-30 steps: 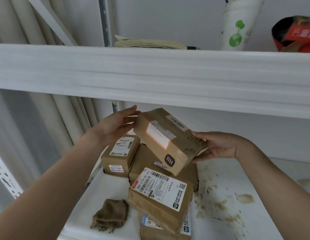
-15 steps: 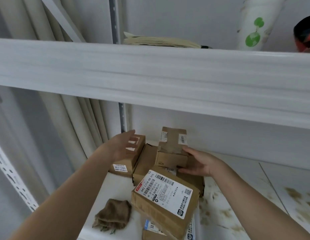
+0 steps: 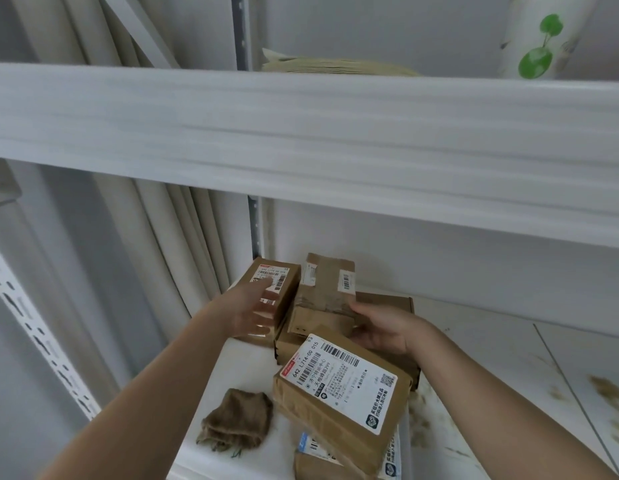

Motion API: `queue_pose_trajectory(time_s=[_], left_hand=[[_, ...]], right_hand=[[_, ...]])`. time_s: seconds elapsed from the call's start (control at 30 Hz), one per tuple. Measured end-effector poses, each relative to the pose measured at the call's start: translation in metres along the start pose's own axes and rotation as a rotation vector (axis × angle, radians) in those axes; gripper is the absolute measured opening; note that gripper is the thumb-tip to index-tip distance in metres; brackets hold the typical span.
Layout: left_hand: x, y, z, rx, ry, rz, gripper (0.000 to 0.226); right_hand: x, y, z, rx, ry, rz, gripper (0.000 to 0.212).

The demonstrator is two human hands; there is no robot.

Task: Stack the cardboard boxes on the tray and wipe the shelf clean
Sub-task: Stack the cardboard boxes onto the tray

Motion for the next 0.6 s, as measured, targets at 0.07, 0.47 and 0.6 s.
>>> queue_pose_trajectory(time_s=[0.07,0.47,0.6], left_hand=[[0.000,0.000,-0.003,-0.006,0.008,0.000,0.044],[-0.009,-0.020,0.002,-0.103,0.095,0.108,0.048],[-0.010,-0.027,-0.007,-0.097,0.092,0.112,0.038]], right_hand=[[0.000,0.000,0.000,0.056,-0.003,-0.008,0.032],[0.052,-0.022,0.077,0.407,0.643,0.083,0.013],[0.056,0.008,0.084,0.365,0.532,-0.122,0.033]])
Point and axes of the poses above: each hand's wrist, its own x-axis away from the middle knuckle, its own z-axis out of the back of the hand, y = z × x, the point moved 4 cm from there along -x, towards the middle knuckle, and after that the axes turned 10 degrees about -y, right-handed, at the moved point
